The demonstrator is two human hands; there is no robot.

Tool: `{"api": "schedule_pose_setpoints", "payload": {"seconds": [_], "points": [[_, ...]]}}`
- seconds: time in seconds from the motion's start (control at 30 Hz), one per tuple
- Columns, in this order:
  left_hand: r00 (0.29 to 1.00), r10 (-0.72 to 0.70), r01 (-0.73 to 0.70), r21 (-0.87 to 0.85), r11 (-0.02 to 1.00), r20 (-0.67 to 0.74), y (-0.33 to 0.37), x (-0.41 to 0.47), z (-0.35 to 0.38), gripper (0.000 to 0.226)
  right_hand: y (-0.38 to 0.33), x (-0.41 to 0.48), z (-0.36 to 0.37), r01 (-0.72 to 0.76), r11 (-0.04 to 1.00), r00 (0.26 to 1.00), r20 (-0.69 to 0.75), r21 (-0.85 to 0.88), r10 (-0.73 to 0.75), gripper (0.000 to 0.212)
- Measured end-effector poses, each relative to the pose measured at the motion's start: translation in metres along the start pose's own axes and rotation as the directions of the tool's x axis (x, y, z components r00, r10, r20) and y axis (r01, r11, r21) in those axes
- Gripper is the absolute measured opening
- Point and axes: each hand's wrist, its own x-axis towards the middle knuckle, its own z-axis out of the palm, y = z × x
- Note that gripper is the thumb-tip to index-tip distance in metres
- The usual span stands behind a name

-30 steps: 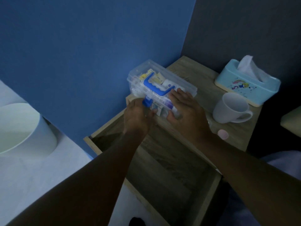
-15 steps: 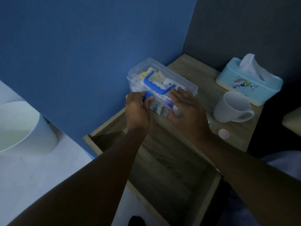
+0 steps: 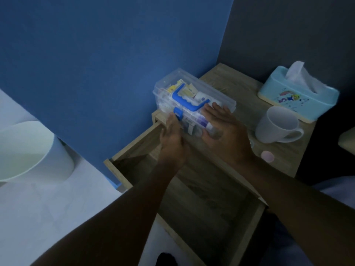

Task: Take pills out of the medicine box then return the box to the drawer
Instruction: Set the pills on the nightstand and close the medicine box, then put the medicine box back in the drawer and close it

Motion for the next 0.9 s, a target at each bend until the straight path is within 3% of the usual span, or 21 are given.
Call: {"api": "schedule_pose_setpoints", "payload": {"seconds": [0.13,0.27,0.43,0.53,0.6,0.83,0.9], "points": [[0.984,-0.097,0.085,-0.086,0.993,-0.147,-0.010,0.024,-0.025,0.054,-0.009,0.005,-0.005,-0.077,0.994,0.997,0.004,0.083,0.077,0.042],[0.987,-0.080,0.094,0.091,0.991,-0.141,-0.005,0.062,-0.058,0.056,-0.015,0.010,-0.004,-0.218,0.951,0.965,-0.094,0.219,0.243,0.026],[0.977,-0.213,0.213,0.086,0.973,-0.009,0.006,0.107,-0.077,0.062,-0.015,0.020,0.000,-0.525,0.798,0.814,-0.101,0.296,0.573,0.049],[0.957,-0.289,0.285,0.103,0.953,0.028,0.010,0.120,-0.072,0.064,-0.012,0.026,0.005,-0.609,0.728,0.754,-0.052,0.315,0.654,0.053],[0.943,-0.333,0.332,0.074,0.941,0.012,0.006,0.125,-0.067,0.064,-0.010,0.029,0.005,-0.686,0.613,0.673,0.019,0.392,0.740,0.058],[0.935,-0.340,0.339,-0.026,0.940,-0.103,0.006,0.114,-0.073,0.049,-0.007,0.034,-0.013,-0.781,0.314,0.480,0.197,0.540,0.855,0.069],[0.935,-0.338,0.337,-0.034,0.941,-0.105,0.011,0.101,-0.078,0.050,-0.013,0.029,-0.025,-0.780,0.286,0.456,0.193,0.557,0.869,0.069]]}}
